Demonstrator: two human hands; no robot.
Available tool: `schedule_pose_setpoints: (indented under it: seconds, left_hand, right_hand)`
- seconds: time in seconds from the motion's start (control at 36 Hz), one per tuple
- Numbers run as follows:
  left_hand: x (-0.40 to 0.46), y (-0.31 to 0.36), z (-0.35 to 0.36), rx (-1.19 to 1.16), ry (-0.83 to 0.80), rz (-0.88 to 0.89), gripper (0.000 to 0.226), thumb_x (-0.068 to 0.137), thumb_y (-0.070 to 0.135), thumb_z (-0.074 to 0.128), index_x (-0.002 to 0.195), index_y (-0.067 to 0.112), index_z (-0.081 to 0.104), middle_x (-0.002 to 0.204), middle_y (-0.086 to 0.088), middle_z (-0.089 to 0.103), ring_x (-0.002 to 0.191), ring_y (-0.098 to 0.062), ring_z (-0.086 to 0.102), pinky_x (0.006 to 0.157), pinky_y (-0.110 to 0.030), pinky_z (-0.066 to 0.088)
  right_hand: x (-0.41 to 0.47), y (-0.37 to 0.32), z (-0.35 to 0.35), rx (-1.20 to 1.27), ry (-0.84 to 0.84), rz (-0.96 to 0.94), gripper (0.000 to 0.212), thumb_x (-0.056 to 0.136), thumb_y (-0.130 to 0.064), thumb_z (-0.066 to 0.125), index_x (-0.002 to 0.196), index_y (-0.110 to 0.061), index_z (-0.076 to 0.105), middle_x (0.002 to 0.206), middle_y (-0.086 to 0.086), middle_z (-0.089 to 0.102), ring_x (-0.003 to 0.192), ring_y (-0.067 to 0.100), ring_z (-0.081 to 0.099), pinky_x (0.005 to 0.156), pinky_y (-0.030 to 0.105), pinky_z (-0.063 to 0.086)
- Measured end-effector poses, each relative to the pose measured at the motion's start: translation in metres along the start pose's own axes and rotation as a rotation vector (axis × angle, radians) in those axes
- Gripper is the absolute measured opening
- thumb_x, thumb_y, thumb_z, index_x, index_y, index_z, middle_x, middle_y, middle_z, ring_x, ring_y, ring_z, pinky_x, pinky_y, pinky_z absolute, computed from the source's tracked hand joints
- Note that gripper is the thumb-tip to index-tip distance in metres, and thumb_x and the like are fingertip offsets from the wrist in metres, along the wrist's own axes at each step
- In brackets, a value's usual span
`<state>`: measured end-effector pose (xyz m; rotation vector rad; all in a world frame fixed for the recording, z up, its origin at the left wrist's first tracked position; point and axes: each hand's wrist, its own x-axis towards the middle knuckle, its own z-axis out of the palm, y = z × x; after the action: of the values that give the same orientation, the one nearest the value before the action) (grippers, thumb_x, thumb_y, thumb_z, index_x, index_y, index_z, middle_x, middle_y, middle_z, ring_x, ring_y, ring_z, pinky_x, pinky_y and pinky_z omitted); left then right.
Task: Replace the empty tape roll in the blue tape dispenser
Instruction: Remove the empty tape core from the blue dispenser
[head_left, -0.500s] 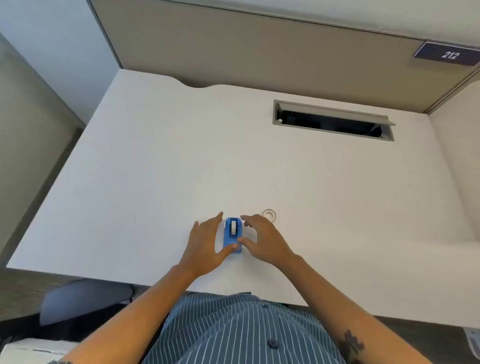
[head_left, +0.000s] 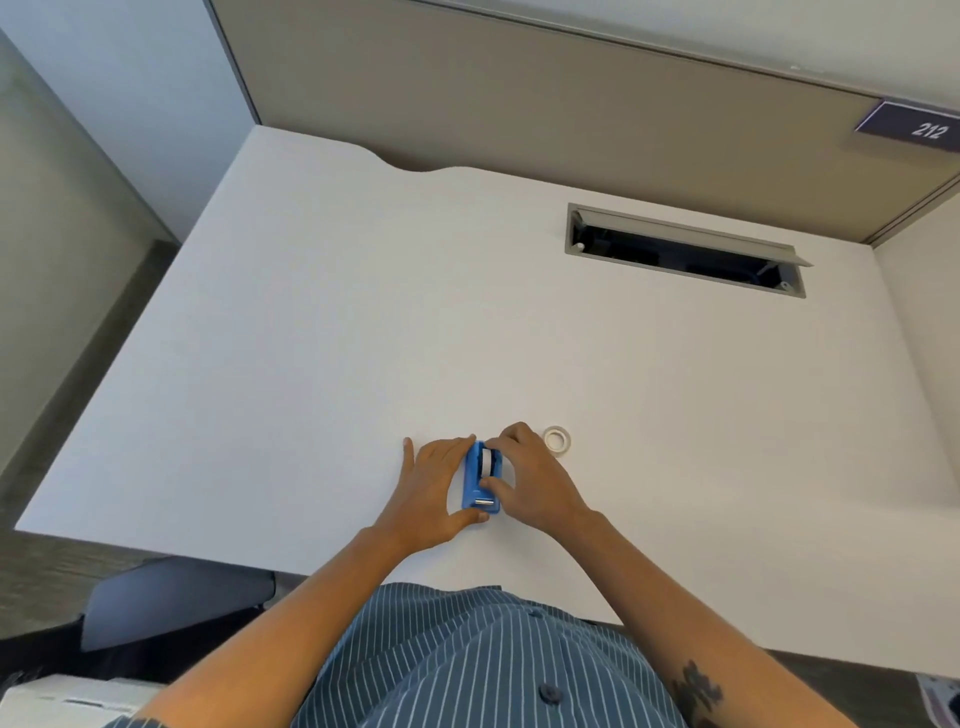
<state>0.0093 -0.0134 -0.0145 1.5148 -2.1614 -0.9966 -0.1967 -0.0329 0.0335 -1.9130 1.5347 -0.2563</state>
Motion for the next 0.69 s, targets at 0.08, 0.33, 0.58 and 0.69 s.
schedule_pose_setpoints:
  seconds: [0.08, 0.33, 0.58, 0.69]
  left_hand:
    - [0.0019, 0.0003, -0.0002, -0.022, -0.002, -0.006, 0.104, 0.080, 0.075, 0.066, 0.162, 0.025, 0.027, 0.158, 0.007, 0.043, 0.149, -0.015, 0.034, 0.128, -0.064, -0.001]
    - [0.0047, -0.0034, 0.0018, -0.014, 0.004, 0.012, 0.099, 0.080, 0.077, 0.064, 0.160, 0.028, 0.031, 0.157, 0.008, 0.044, 0.148, -0.015, 0.036, 0.127, -0.067, 0.002]
    - [0.0046, -0.0036, 0.0007, -0.007, 0.000, 0.010, 0.098, 0.081, 0.078, 0.063, 0.160, 0.029, 0.031, 0.157, 0.009, 0.045, 0.148, -0.014, 0.036, 0.128, -0.064, 0.000]
    - [0.0057, -0.0042, 0.0005, 0.005, -0.013, 0.003, 0.099, 0.080, 0.077, 0.065, 0.160, 0.030, 0.031, 0.157, 0.008, 0.045, 0.148, -0.014, 0.037, 0.128, -0.060, -0.003]
  right_hand:
    - [0.0021, -0.0011, 0.0018, -0.007, 0.008, -0.003, 0.043, 0.091, -0.029, 0.076, 0.130, -0.018, 0.064, 0.121, -0.002, 0.051, 0.105, 0.015, 0.054, 0.090, 0.035, 0.055]
    - [0.0042, -0.0020, 0.0050, -0.034, 0.041, -0.009, 0.035, 0.092, -0.019, 0.075, 0.126, -0.016, 0.064, 0.120, -0.002, 0.054, 0.107, 0.015, 0.053, 0.089, 0.033, 0.053]
    - [0.0036, -0.0043, 0.0040, -0.059, 0.058, -0.013, 0.033, 0.092, -0.022, 0.075, 0.122, -0.016, 0.062, 0.121, -0.002, 0.056, 0.109, 0.016, 0.054, 0.088, 0.032, 0.053]
    - [0.0023, -0.0047, 0.0016, -0.061, 0.064, -0.019, 0.032, 0.092, -0.024, 0.074, 0.121, -0.017, 0.061, 0.121, -0.003, 0.056, 0.108, 0.015, 0.054, 0.084, 0.031, 0.053]
